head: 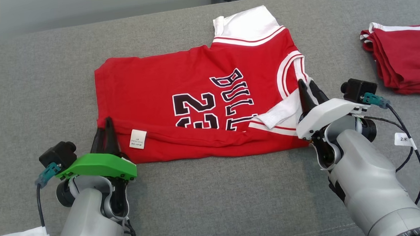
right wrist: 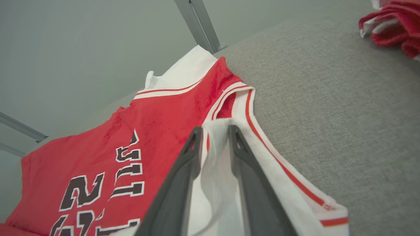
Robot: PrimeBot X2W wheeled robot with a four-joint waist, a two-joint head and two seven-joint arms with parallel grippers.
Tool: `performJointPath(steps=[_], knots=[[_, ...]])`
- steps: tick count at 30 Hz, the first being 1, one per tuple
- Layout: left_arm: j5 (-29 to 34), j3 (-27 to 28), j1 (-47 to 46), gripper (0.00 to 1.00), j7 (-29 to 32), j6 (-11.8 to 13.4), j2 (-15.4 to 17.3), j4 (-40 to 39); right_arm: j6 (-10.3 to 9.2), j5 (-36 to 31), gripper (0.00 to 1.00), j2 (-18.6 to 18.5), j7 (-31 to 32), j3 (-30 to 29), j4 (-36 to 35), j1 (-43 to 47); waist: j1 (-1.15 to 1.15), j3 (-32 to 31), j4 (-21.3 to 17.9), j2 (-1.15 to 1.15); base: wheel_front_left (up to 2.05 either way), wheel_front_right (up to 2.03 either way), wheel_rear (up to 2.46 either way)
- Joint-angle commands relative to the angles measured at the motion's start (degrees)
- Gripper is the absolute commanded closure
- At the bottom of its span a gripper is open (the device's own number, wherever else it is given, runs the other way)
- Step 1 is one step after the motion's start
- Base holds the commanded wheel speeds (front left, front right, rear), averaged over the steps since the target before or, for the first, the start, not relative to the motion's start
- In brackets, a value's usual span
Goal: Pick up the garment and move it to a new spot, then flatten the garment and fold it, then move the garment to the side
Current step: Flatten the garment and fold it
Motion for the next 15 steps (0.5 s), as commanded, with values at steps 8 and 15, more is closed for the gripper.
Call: performJointPath(steps=[8, 15], knots=[[-0.7, -0.2, 2.4, 0.00, 0.0, 0.4, 0.3, -3.3, 0.00, 2.3, 0.00, -0.1, -0.1, 3.5, 1.3, -3.1, 0.00, -0.4, 1.4, 0.00, 0.00, 0.00, 0.00], [0.5, 0.8, 5.9, 0.00, 0.0, 0.1, 0.3, -6.1, 0.00, 1.6, 0.00, -0.3, -0.1, 3.4, -2.7, -2.0, 0.00, -1.5, 1.3, 0.00, 0.00, 0.00, 0.00]])
